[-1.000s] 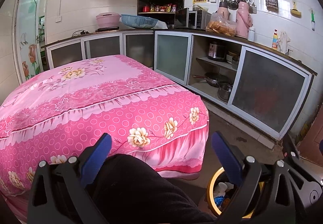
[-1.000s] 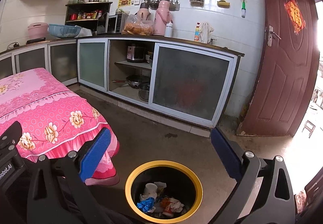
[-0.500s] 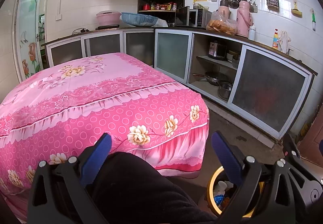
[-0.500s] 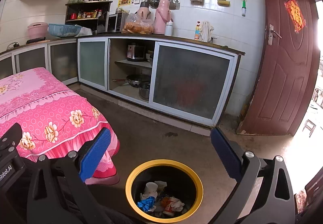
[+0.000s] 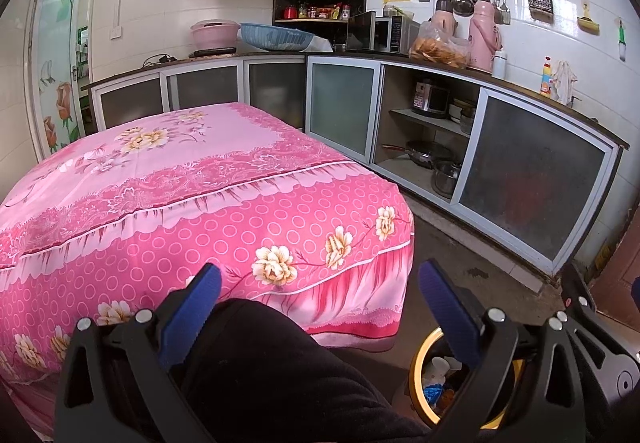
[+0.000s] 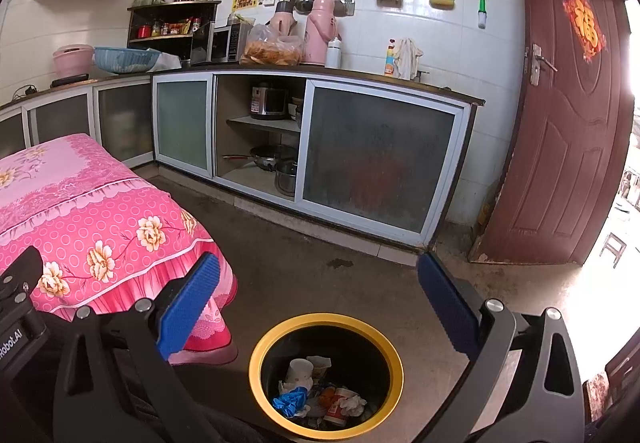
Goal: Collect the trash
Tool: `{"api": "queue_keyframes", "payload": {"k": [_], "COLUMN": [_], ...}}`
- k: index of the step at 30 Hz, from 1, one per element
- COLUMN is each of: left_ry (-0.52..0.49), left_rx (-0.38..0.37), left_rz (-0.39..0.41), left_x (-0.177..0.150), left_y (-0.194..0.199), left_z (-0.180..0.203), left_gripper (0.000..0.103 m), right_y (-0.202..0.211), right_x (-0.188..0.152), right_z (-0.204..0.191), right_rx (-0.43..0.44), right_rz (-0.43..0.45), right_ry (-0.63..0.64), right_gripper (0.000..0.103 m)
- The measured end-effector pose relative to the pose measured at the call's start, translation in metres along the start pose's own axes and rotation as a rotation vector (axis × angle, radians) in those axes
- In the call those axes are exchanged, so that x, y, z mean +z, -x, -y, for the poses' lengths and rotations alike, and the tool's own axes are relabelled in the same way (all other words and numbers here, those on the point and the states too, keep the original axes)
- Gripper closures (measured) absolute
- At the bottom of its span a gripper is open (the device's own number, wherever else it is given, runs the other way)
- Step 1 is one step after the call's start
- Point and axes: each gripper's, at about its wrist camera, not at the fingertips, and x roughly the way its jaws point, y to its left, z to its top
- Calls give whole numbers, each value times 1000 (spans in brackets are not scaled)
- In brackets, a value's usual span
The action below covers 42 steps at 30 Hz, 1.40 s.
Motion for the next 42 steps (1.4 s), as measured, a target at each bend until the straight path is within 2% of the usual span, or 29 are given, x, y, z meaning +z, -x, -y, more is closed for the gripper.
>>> {"api": "queue_keyframes", "payload": {"k": [42], "left_ry": [-1], "left_rx": [-13], "left_rz": [-6], "left_x": [-2], "left_y": [-2], "left_z": [2], "left_gripper": [8], "right_y": [2], "right_x": [0], "right_z": [5], "right_rx": [2], "right_rz": [-9], "right_ry": [-5], "right_gripper": [8]}}
